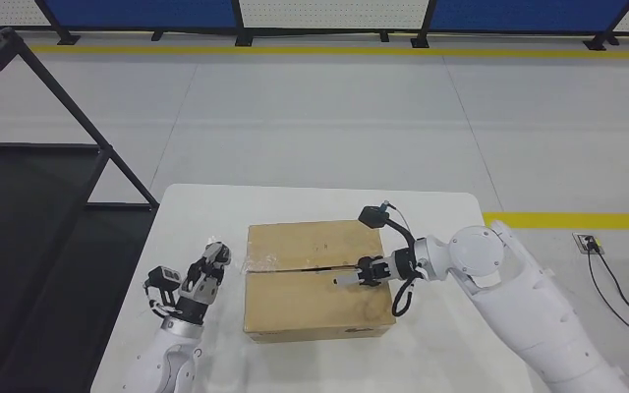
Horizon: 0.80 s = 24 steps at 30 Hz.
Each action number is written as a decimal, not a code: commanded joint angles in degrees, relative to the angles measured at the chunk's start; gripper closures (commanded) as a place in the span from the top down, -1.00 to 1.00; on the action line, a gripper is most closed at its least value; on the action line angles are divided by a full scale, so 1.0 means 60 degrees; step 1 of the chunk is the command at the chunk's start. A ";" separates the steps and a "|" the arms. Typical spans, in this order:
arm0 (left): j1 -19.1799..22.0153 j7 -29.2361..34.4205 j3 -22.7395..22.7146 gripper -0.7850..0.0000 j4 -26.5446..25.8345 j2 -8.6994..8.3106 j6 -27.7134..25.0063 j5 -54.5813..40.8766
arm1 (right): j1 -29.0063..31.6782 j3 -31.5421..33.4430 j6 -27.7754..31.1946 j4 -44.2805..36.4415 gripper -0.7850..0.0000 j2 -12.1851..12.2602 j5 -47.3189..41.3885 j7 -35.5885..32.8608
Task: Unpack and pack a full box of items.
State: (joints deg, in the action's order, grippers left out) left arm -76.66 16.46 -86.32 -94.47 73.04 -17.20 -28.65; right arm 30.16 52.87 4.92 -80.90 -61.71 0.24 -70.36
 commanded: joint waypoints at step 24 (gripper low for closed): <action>0.0031 0.0606 0.1045 -1.00 -0.1913 0.0025 0.0380 0.2044 | 0.0640 0.0771 -0.0264 -0.0061 1.00 0.0133 -0.0752 0.0807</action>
State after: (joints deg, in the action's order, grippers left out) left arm -76.70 20.13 -80.60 -106.10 73.16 -15.20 -17.54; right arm 34.01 57.56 3.23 -81.38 -60.89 -4.19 -65.49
